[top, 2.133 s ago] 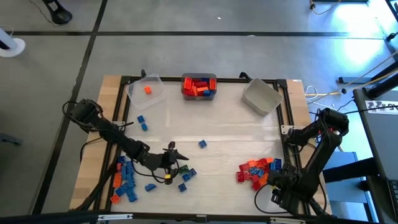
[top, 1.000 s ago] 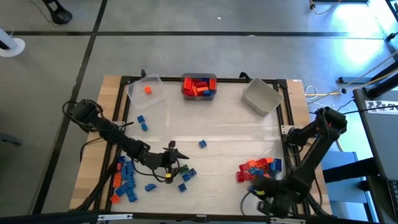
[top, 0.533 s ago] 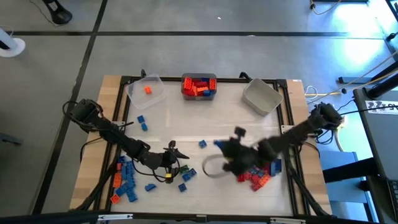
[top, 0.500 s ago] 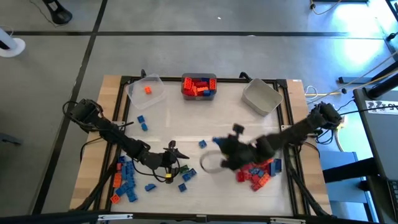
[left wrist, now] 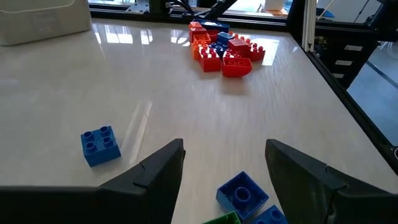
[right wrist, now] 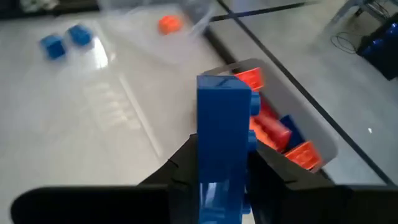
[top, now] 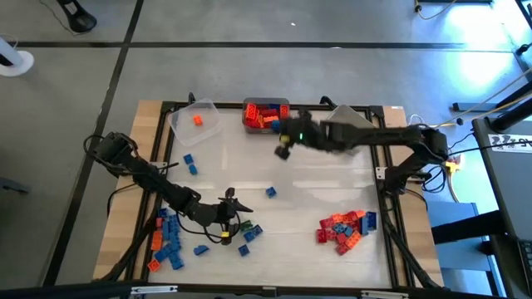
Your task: Sort blocks by size
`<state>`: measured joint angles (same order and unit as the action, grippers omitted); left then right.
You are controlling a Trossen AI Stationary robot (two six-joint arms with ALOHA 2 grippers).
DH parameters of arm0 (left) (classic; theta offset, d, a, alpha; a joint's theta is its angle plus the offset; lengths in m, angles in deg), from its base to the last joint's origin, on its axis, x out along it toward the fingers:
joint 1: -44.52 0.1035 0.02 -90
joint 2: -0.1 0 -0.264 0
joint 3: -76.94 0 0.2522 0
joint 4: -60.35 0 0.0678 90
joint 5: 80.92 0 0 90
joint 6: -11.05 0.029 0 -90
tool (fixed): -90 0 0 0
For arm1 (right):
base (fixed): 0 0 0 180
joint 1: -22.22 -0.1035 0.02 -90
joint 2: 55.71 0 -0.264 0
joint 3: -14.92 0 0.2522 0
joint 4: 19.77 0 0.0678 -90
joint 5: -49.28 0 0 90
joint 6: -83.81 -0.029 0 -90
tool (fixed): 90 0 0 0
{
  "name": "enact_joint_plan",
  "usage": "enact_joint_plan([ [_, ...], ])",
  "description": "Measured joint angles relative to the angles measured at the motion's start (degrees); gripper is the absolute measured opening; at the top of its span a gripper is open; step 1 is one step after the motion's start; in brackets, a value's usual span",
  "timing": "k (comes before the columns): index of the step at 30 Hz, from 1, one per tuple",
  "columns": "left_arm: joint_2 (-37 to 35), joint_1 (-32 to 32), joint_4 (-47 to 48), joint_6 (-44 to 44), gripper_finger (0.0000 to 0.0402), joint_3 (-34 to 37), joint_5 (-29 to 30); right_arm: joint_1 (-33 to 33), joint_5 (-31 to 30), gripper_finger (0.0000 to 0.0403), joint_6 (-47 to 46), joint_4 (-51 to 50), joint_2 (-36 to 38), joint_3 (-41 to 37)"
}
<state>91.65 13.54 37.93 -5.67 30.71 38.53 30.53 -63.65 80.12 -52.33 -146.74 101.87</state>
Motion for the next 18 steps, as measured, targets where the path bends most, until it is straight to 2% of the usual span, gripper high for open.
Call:
enact_joint_plan([
  [9,0.0,0.0,0.0,-0.1,0.0214,0.0,0.1,14.3,10.4,0.0090,0.7,9.6,-5.2,-0.1],
  [18,0.0,0.2,0.1,0.7,0.0214,0.0,0.3,23.2,17.1,0.0090,-12.9,12.6,-14.2,-0.2],
])
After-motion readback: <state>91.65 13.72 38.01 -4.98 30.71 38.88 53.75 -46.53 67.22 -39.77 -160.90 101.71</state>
